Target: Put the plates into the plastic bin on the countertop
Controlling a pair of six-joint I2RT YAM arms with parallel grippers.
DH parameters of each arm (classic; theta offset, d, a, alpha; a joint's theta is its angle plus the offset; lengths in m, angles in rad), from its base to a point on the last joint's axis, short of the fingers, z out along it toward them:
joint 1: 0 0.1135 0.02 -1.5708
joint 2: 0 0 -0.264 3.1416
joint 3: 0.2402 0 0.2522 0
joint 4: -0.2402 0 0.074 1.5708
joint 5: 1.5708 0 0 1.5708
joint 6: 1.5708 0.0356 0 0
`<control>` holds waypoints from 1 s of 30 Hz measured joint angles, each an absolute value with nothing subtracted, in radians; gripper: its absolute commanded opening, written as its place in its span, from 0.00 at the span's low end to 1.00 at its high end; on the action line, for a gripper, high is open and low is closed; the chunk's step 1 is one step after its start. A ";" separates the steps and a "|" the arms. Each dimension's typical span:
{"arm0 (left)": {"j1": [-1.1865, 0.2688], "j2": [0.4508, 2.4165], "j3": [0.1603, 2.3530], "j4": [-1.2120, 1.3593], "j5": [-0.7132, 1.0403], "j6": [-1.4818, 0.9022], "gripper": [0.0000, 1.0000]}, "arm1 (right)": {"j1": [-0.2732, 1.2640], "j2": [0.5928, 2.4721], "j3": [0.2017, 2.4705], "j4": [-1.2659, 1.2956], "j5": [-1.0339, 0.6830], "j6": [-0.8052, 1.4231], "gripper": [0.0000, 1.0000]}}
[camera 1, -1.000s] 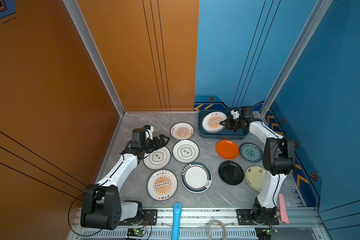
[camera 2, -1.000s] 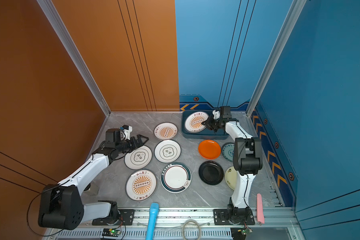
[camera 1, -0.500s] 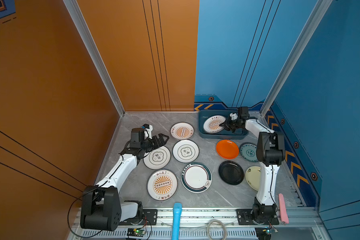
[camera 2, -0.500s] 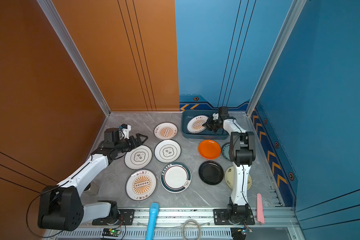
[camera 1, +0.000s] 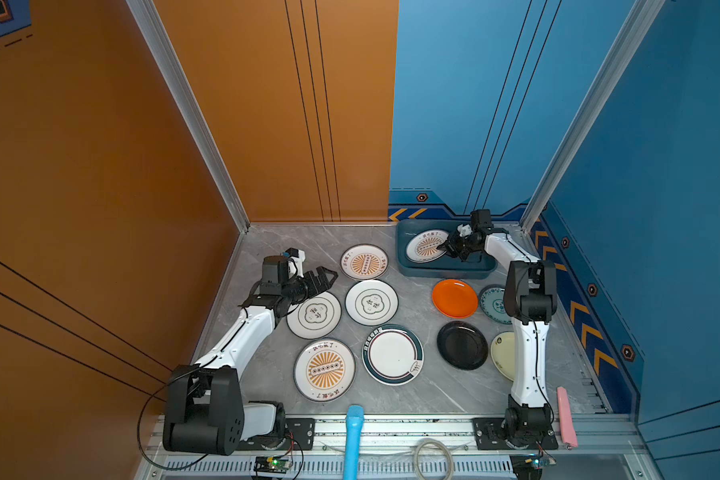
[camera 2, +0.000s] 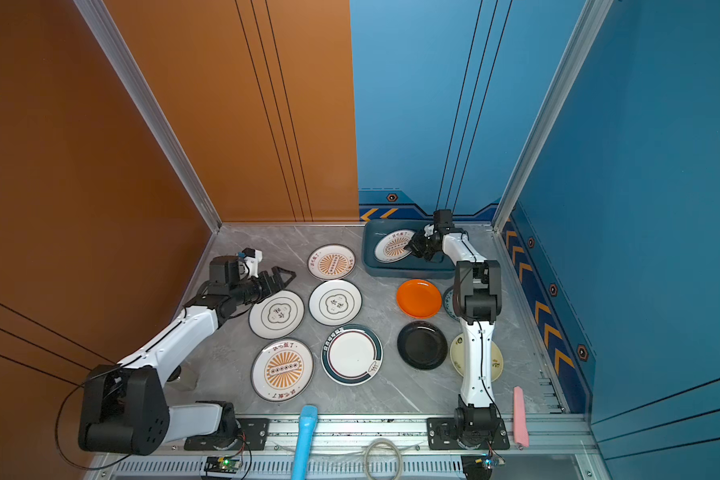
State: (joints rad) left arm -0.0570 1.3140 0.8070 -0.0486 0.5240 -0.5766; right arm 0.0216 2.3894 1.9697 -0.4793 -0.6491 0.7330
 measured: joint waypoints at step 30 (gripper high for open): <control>-0.057 1.325 0.807 -0.049 0.524 -0.588 0.98 | 0.084 2.507 2.208 -0.726 -0.384 0.641 0.50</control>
